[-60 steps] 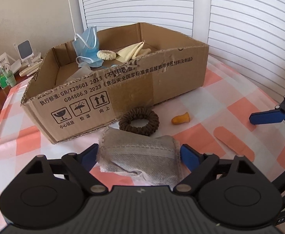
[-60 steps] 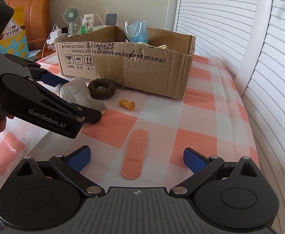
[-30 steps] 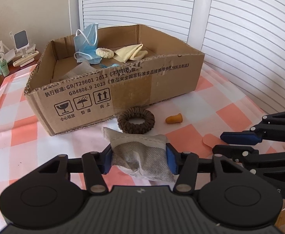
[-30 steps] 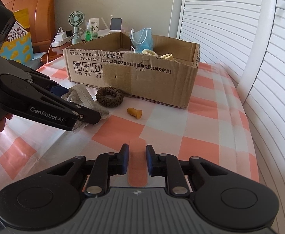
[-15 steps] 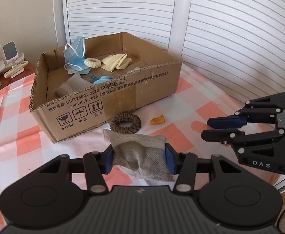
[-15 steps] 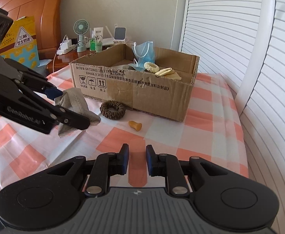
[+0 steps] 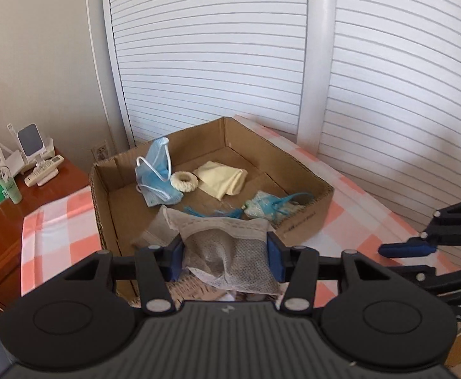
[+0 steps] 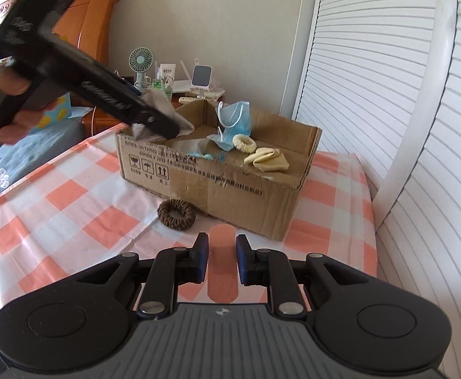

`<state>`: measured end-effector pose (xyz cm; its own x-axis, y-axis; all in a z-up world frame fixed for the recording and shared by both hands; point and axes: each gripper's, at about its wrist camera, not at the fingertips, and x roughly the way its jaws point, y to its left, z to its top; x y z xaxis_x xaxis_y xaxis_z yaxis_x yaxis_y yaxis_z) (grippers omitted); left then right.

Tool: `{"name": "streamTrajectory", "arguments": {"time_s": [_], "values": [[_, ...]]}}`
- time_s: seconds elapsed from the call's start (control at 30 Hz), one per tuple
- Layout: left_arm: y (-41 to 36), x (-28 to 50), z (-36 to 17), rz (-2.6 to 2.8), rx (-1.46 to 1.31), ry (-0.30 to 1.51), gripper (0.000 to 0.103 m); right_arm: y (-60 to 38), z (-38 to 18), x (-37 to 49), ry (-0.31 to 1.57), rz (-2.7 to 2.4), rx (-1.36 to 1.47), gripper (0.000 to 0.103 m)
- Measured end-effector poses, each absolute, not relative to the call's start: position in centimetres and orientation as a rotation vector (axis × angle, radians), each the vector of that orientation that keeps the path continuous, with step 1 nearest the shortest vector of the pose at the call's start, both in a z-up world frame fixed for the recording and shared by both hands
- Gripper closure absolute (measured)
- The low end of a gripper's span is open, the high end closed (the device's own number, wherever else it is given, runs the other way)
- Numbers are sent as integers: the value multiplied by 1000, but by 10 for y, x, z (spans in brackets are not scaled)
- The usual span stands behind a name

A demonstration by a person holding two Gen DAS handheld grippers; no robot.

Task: Organize soft objects
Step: 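Carry the pouch into the box and open the left gripper while the right lifts the bandage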

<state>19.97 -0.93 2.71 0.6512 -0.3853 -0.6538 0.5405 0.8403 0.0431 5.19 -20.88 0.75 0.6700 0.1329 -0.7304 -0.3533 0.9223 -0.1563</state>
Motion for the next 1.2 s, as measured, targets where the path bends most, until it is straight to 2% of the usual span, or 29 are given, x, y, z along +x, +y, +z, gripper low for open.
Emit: {"name": "streamTrajectory", "arguments": {"time_s": [0.13, 0.2, 0.23, 0.27, 0.33, 0.5, 0.7, 1.2], "values": [[-10, 243, 28, -480, 262, 689, 52, -208, 11, 57, 788, 274, -313, 81], [-10, 265, 25, -442, 275, 677, 46, -207, 11, 61, 797, 273, -318, 81], [-10, 274, 23, -422, 283, 665, 41, -207, 11, 62, 798, 271, -320, 81], [-9, 284, 20, -394, 287, 654, 29, -206, 11, 64, 800, 272, -322, 81], [-6, 299, 15, -358, 281, 652, 15, -206, 12, 65, 802, 270, -323, 81], [9, 300, 13, -347, 186, 650, 14, -205, 15, 65, 802, 271, -331, 81], [17, 257, 24, -313, 169, 673, 3, -202, 22, 74, 789, 269, -349, 81], [13, 127, 9, -283, 119, 699, 2, -182, 46, 159, 756, 334, -290, 81]]}}
